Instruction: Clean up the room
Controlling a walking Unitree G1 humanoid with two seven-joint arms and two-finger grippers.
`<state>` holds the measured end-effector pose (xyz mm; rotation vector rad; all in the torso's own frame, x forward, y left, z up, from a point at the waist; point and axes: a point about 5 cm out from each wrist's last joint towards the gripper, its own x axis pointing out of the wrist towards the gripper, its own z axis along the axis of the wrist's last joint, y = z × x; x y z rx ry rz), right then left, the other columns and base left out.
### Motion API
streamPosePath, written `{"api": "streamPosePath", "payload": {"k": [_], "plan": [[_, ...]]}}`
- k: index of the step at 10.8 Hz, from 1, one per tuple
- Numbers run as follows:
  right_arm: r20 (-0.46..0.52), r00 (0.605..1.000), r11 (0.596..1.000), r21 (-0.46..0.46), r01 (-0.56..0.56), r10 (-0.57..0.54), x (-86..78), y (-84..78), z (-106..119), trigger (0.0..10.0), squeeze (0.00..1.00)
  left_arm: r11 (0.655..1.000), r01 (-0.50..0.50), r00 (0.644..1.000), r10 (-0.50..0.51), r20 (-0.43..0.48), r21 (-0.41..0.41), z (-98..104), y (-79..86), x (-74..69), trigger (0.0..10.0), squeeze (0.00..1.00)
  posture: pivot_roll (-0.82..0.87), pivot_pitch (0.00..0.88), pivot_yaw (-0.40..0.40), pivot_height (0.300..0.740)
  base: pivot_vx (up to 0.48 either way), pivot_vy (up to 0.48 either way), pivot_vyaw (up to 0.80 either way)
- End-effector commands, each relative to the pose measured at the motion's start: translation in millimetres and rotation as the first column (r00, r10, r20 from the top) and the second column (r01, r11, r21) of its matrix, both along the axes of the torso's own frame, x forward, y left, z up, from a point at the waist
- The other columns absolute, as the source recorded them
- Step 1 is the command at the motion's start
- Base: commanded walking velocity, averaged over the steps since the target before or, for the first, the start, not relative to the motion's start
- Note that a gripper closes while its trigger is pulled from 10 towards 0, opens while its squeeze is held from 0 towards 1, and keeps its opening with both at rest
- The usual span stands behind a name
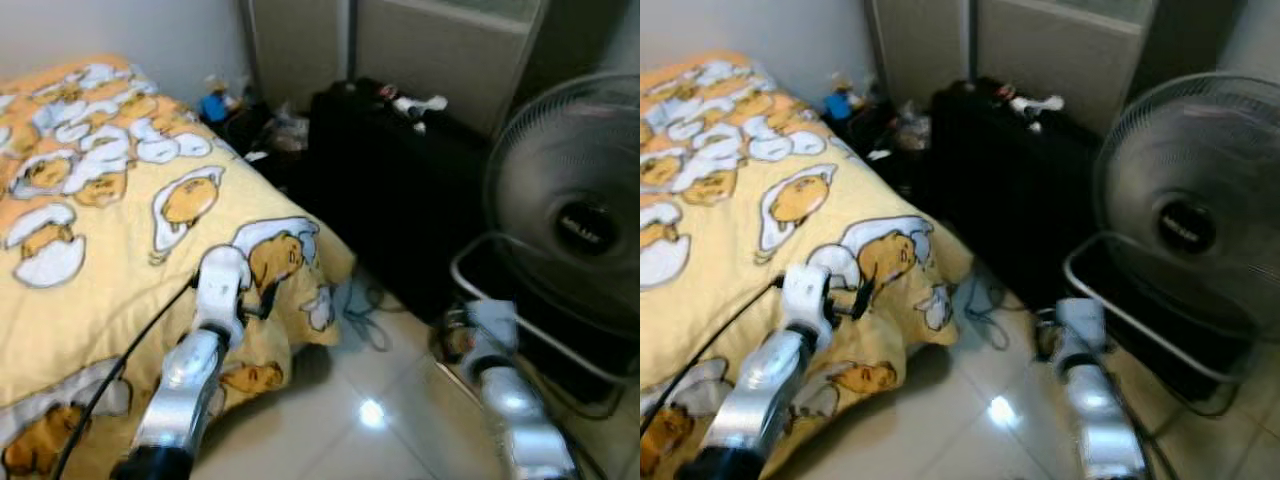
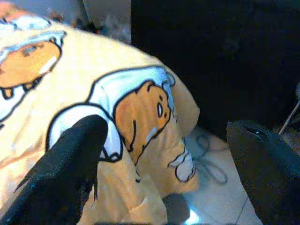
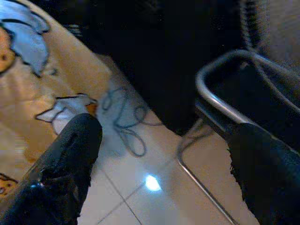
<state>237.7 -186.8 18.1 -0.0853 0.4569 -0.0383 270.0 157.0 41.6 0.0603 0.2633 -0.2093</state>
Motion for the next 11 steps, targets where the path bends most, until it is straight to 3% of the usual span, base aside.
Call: {"api": "streamPosePath", "payload": {"k": [1, 2, 5, 7, 11], "plan": [[-0.003, 1.0, 0.999, -0.044, -0.003, 0.003, -3.6, -11.2, 1, 10.0, 0.0, 0.998, 0.052, 0.999, -0.052, 0.004, -0.018, 1, -15.1, 3.2, 10.0, 0.0, -0.22, 0.0, 0.084, 0.74, 0.36, 0.0, 0.0], [-0.028, 0.999, 0.997, -0.066, -0.033, 0.031, -4.3, -12.4, -4, 10.0, 0.0, 0.998, 0.068, 0.998, -0.068, -0.011, -0.008, -5, -19.0, 6.7, 10.0, 0.0, -0.21, 0.0, 0.068, 0.74, 0.352, 0.0, 0.0], [-0.081, 0.996, 0.999, -0.028, 0.029, -0.031, -4.4, -13.4, -20, 10.0, 0.0, 1.0, 0.009, 0.998, -0.01, -0.055, -0.006, -18, -2.6, 7.8, 10.0, 0.0, -0.21, 0.0, 0.05, 0.74, 0.363, 0.0, 0.0], [-0.098, 0.995, 0.999, -0.007, 0.037, -0.037, -2.8, -13.9, -25, 10.0, 0.0, 0.999, 0.035, 0.995, -0.034, -0.092, 0.002, -29, -9.9, 1.7, 10.0, 0.0, -0.18, 0.0, 0.051, 0.74, 0.356, 0.0, 0.0], [-0.131, 0.991, 0.999, 0.019, 0.035, -0.032, 1.0, -11.3, -36, 10.0, 0.0, 0.999, 0.036, 0.993, -0.035, -0.112, 0.0, -35, -12.5, 1.4, 10.0, 0.0, -0.16, 0.0, 0.047, 0.74, 0.359, 0.0, -0.74]]}}
